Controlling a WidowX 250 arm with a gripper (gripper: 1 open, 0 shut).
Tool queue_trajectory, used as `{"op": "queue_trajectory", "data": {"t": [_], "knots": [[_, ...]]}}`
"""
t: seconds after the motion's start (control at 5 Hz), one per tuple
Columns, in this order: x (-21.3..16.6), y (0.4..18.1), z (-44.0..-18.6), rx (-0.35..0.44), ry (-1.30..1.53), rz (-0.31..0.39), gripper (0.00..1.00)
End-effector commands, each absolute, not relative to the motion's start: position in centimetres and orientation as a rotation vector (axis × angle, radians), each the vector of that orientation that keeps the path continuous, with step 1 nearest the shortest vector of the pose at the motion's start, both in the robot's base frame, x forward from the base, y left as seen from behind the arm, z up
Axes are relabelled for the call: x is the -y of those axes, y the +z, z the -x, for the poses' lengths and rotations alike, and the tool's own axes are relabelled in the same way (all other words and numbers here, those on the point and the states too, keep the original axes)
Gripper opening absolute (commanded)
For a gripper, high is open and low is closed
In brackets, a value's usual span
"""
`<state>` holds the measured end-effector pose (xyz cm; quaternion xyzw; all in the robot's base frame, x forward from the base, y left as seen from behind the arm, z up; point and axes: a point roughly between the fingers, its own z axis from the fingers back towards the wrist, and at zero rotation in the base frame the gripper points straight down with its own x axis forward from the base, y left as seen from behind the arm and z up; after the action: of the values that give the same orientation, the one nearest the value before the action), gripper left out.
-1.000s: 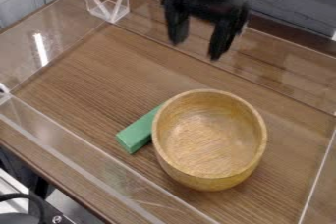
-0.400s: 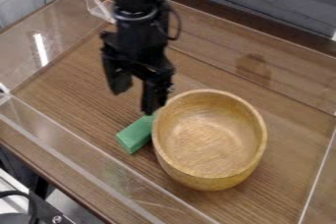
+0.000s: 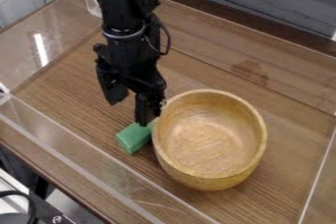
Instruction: Put the green block in the brown bowl
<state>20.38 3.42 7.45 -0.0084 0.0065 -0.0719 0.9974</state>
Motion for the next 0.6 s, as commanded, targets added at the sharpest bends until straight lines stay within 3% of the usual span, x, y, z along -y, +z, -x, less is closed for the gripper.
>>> {"op": "queue_trajectory", "data": {"t": [0.0, 0.4], "knots": [[-3.6, 7.5, -20.7, 0.025, -0.142, 0.016, 1.00], [-3.4, 6.5, -20.4, 0.034, -0.149, 0.024, 1.00]]}}
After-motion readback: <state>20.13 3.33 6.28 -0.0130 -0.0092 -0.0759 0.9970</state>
